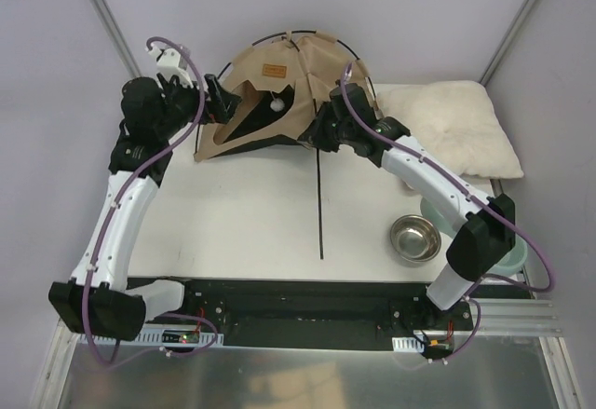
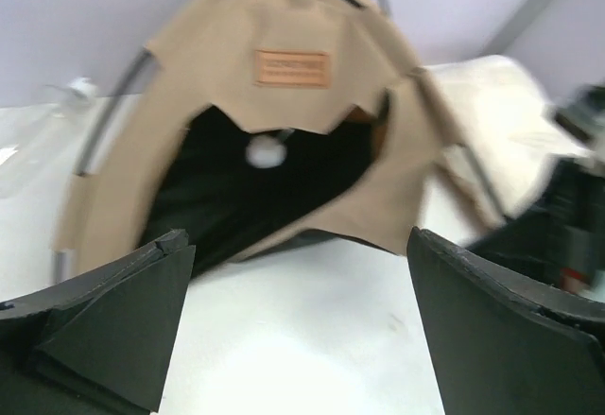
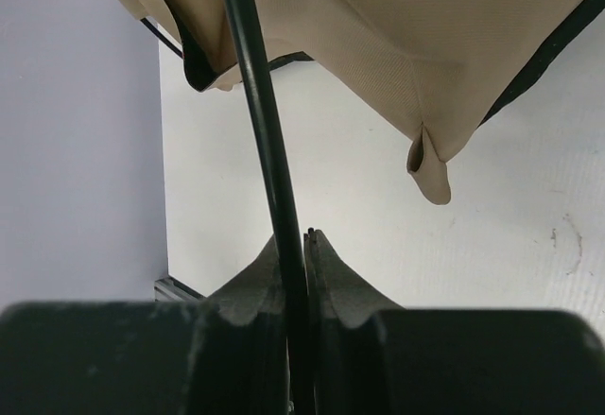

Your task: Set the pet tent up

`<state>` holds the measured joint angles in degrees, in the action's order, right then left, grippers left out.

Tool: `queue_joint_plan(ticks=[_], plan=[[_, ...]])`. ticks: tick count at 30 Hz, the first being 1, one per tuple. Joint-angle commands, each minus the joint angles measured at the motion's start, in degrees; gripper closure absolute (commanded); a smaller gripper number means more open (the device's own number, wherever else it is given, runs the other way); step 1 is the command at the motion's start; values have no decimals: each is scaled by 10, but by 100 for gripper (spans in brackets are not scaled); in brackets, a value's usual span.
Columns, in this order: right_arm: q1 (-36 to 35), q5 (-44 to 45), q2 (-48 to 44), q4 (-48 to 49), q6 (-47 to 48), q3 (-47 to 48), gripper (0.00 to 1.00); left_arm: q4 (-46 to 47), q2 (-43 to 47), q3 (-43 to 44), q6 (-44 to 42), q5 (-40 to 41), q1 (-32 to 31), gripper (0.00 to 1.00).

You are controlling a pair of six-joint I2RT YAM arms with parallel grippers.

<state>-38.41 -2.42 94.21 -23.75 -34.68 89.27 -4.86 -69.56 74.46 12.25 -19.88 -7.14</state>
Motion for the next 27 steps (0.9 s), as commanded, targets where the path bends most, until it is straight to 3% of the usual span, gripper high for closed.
queue_joint_plan(ticks=[1,3,8,15,22,25,27], plan=[[4,8,31,7,-39,49,94,16,59,-47,113,-129,-8,1],[4,7,39,5,-39,63,93,44,75,-82,159,-194,-34,1],[-2,18,65,-2,-43,106,96,46,98,-158,163,-186,-138,1],[-17,50,103,-19,-29,158,96,174,61,-208,280,-239,-165,2],[-32,79,135,-35,-10,197,95,186,22,-217,310,-281,-178,7],[-34,87,142,-37,-9,205,95,184,19,-222,313,-286,-179,24],[-35,88,145,-41,-10,209,94,174,14,-220,313,-285,-179,45]])
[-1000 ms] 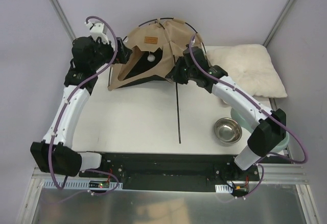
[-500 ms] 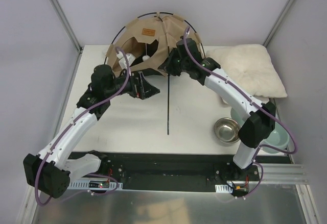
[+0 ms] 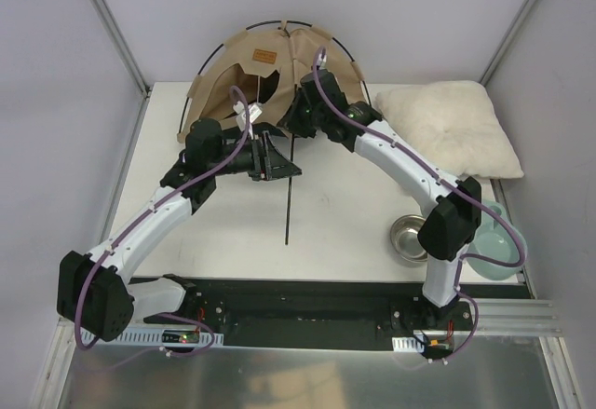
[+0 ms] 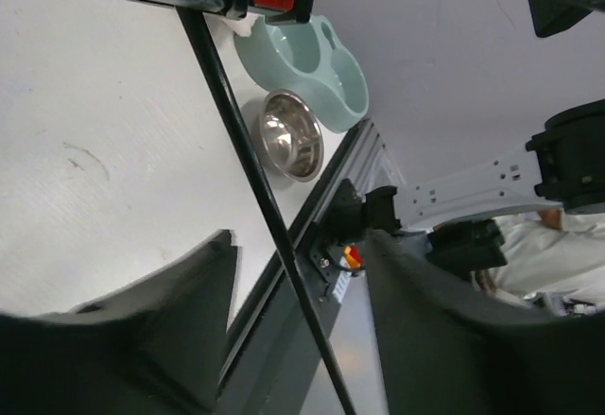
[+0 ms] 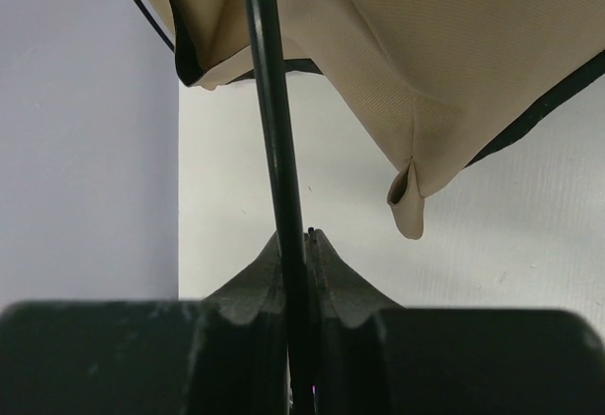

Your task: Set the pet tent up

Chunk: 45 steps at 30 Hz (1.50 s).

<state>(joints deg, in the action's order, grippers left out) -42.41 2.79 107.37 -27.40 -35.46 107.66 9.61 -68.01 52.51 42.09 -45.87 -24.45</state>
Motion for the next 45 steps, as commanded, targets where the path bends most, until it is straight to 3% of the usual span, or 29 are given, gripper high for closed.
queue_joint_plan(ticks=[1,2,4,7,9,13,17,21,29,42,45], plan=[[6,35,14,-7,-1,26,93,25,-5,0,12,-24,-7,57],[5,33,12,-10,-1,25,91,21,-9,4,13,-23,-6,66],[5,28,4,-16,4,21,82,12,-15,11,15,-19,-6,100],[5,4,-13,-35,22,21,55,11,-13,11,18,11,-7,100],[5,-12,-35,-44,31,9,42,11,-9,13,19,25,-6,100],[5,-50,-107,-21,48,-52,28,16,-2,16,23,48,-6,100],[6,-73,-178,-13,69,-115,22,26,-2,21,29,61,-6,100],[8,-101,-265,5,99,-193,21,42,-7,23,37,75,-5,100],[19,-282,-330,2,206,-262,30,61,-10,50,63,135,-5,100],[-32,-214,-287,145,150,-322,47,85,-25,64,101,174,-5,100],[-31,-198,-268,140,139,-310,61,87,-24,62,100,174,-5,100]])
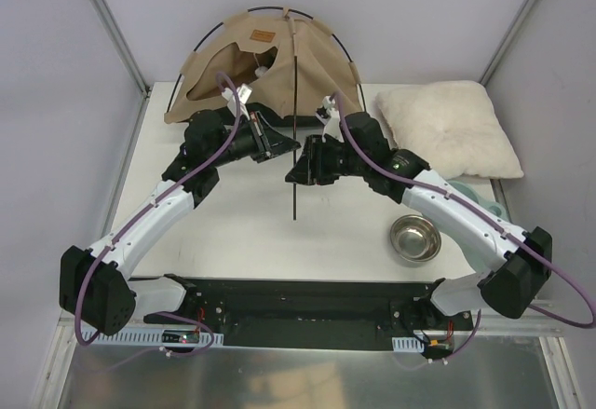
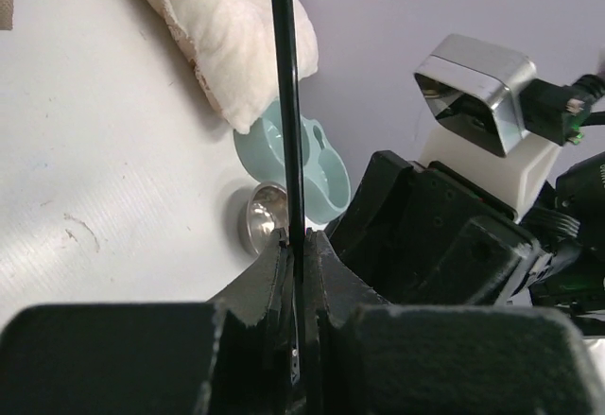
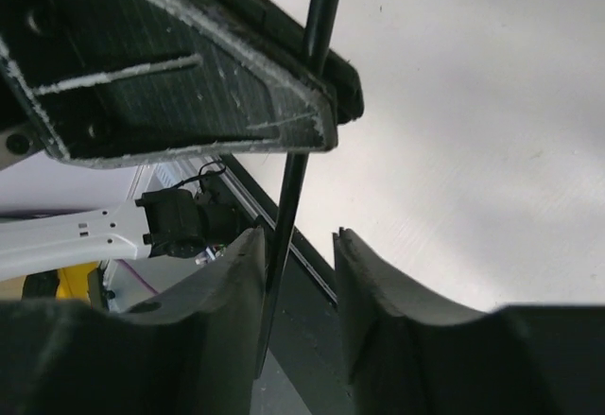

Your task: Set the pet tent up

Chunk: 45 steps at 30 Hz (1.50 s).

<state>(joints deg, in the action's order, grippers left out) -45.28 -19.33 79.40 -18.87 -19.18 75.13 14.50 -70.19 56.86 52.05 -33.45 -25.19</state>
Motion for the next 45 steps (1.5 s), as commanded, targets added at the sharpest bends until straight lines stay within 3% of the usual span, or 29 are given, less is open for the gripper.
queue_joint_plan(ticks=[1,4,9,11,14,15,19,27,32,36,45], plan=[[-3,25,18,53,-25,18,71,37,-1,17,0,51,2,100],[-3,33,23,43,-35,24,100,35,2,13,-5,57,2,100],[-3,39,16,44,-56,16,100,-11,12,31,-50,77,3,100],[-3,39,15,45,-64,17,100,-41,18,44,-81,89,6,83],[-3,33,16,42,-76,23,100,-70,35,59,-126,114,11,35],[-3,36,18,35,-78,26,100,-75,42,61,-140,124,12,26],[-3,38,35,16,-78,42,100,-72,59,56,-158,167,14,12],[-3,36,43,11,-89,57,100,-57,82,-9,-116,289,17,15],[-3,27,49,9,-99,70,100,19,47,-18,-264,211,17,25],[-3,24,49,8,-98,70,100,82,18,-26,-391,165,16,26],[-3,21,43,6,-97,71,100,188,-68,-4,-515,160,17,33]])
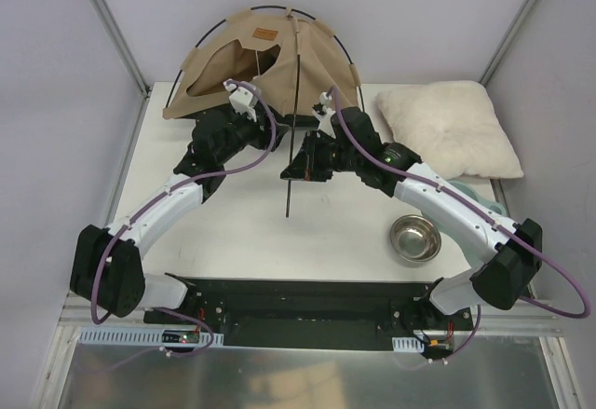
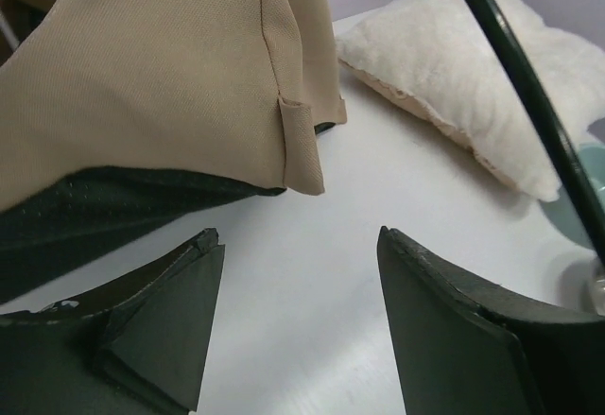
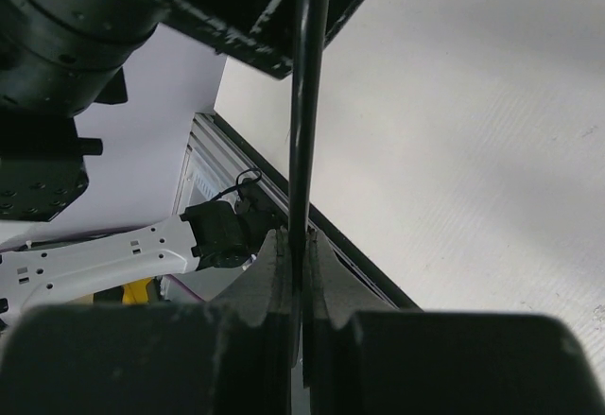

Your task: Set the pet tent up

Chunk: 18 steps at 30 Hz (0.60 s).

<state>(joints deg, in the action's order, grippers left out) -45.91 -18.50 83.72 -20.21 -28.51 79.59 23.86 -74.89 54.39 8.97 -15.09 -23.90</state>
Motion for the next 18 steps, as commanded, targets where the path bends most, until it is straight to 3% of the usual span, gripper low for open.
queue_joint_plan(ticks=[1,7,18], plan=[[4,12,-1,20,-6,27,100,101,-30,22,-99,-25,4,33],[4,8,-2,21,-8,25,100,122,-68,43,-111,-14,3,35],[4,3,3,32,-15,25,100,141,-114,73,-92,8,3,58]])
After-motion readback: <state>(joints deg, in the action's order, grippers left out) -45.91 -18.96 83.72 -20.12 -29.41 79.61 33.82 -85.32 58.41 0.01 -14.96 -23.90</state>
